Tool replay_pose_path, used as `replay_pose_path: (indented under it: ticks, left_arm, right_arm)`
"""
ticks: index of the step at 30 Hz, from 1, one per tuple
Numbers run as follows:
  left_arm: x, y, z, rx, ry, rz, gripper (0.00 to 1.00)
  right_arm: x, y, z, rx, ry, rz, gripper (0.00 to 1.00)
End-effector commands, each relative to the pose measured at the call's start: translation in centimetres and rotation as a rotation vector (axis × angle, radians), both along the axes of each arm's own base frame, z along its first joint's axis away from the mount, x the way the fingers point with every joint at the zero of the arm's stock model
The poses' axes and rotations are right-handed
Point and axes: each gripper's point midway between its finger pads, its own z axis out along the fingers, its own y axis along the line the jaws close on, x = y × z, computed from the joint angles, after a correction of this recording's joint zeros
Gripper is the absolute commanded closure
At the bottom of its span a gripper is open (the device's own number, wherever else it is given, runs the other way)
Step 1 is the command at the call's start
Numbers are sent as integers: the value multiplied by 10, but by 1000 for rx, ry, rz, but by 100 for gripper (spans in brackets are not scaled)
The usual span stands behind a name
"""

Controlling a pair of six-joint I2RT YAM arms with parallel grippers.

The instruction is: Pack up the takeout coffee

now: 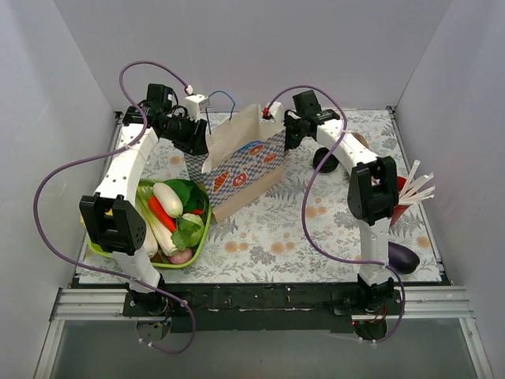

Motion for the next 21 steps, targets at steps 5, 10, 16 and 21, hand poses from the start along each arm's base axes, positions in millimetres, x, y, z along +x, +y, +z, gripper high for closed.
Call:
replay_pose_path:
  ticks: [5, 10, 16, 21]
  left_arm:
    - [-8, -3, 14, -34, -41, -17, 60]
    - [-9, -4, 12, -40, -38, -22, 61]
    - [-10, -7, 7, -56, -32, -31, 60]
    - [-11, -7, 7, -55, -31, -34, 60]
  right_arm:
    - [-15, -6, 39, -1, -50, 29, 86]
    - [-22, -10, 56, -4, -86, 52, 95]
    - [-27, -13, 52, -11, -62, 52, 96]
    - [-10, -21, 70, 54, -114, -12, 48]
